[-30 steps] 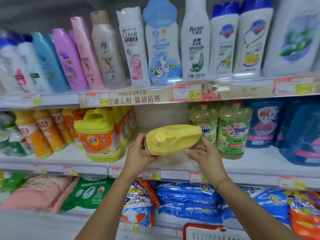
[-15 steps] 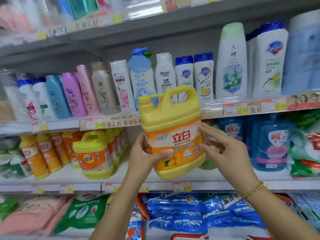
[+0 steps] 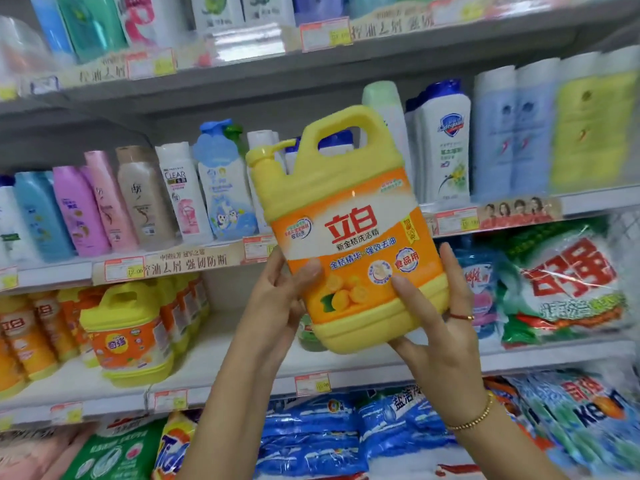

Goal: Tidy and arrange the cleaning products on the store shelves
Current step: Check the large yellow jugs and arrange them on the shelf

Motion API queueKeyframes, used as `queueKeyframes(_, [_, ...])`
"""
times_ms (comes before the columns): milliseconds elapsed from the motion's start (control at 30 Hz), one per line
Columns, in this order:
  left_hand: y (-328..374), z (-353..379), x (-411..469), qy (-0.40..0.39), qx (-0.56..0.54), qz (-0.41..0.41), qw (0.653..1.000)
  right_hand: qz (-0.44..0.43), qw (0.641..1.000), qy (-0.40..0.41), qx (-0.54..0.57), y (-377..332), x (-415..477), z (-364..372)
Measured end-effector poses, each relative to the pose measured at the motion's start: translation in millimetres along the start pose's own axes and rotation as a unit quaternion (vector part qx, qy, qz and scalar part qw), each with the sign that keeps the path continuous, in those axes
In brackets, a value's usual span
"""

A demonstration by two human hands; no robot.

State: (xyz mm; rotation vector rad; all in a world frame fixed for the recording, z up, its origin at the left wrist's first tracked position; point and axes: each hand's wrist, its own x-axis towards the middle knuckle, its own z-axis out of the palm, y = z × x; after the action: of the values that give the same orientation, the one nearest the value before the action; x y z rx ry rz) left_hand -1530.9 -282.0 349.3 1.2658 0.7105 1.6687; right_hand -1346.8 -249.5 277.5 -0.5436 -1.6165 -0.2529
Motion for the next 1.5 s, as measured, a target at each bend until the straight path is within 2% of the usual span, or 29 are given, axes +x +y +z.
queueKeyframes(133, [-2.9,-7.1,2.9,-0.068,0.015,-0.011,0.998,0.03,0.999,0.008,0.039,6.0,-4.3,0.6])
queueKeyframes(233, [-8.1,-17.0,3.8,-0.102,-0.025,-0.051,0.993,0.085,0.991,-0.024,0.096,7.3,-8.5,0.8])
queueKeyframes(333, [-18.8,-31.8,8.2,-0.117,-0.039,-0.056,0.991,0.167,0.964,-0.076,0.191,8.6,-5.9,-2.6])
queueKeyframes(433, [-26.3,-16.5,0.3,-0.203,-0.053,-0.068,0.975,0.217,0.922,-0.135,0.292,8.3,-3.4,0.1])
queueKeyframes(467, [-26.2,-19.4,-4.8,-0.152,-0.044,-0.022,0.987,0.227,0.91,-0.154,0.311,7.2,-3.4,2.4])
queueKeyframes(500, [-27.8,-25.8,-7.7,-0.14,-0.113,-0.054,0.982,0.231,0.905,-0.171,0.314,5.9,-3.6,4.8])
queueKeyframes(567, [-36.1,-32.4,-10.2,-0.2,-0.217,-0.127,0.947,0.224,0.914,-0.195,0.275,2.7,-2.9,8.9])
queueKeyframes(633, [-39.4,-33.6,-2.6,-0.24,-0.214,-0.128,0.938,0.192,0.934,-0.199,0.225,-1.8,-0.4,12.3])
queueKeyframes(733, [-43.4,-41.7,3.7,-0.178,-0.163,-0.123,0.963,0.108,0.964,-0.188,0.154,-16.4,0.3,20.7])
queueKeyframes(800, [-42.3,-47.7,9.0,-0.207,-0.166,-0.158,0.951,0.073,0.971,-0.19,0.129,-27.0,-4.2,27.6])
queueKeyframes(833, [-44.7,-46.5,11.7,-0.226,-0.153,-0.146,0.951,0.068,0.97,-0.193,0.131,-29.9,-6.9,29.7])
queueKeyframes(933, [-49.7,-42.2,7.1,-0.191,-0.069,-0.088,0.975,0.093,0.966,-0.181,0.158,-29.1,-8.7,28.0])
queueKeyframes(1067, [-53.3,-32.9,5.2,-0.143,-0.038,-0.074,0.986,0.118,0.971,-0.118,0.169,-26.5,-7.5,22.2])
queueKeyframes(1133, [-50.4,-30.2,6.3,-0.103,-0.045,-0.072,0.991,0.181,0.944,-0.066,0.269,-32.3,-3.8,19.7])
queueKeyframes(1233, [-42.9,-31.7,9.3,-0.077,-0.091,-0.069,0.99,0.285,0.837,-0.034,0.465,-34.5,3.0,15.6])
queueKeyframes(1400, [-33.8,-36.9,8.0,-0.074,-0.11,-0.081,0.988,0.383,0.711,-0.019,0.589,-12.3,6.6,9.3])
queueKeyframes(1433, [-32.3,-35.8,7.2,-0.06,-0.1,-0.085,0.989,0.387,0.709,-0.009,0.59,-9.6,9.1,7.3])
queueKeyframes(1467, [-31.9,-34.0,6.4,-0.04,-0.09,-0.084,0.992,0.38,0.732,-0.002,0.566,-6.3,10.4,5.1])
queueKeyframes(1500, [-32.1,-31.6,5.5,-0.017,-0.08,-0.078,0.994,0.365,0.771,0.004,0.522,-5.6,12.7,2.7])
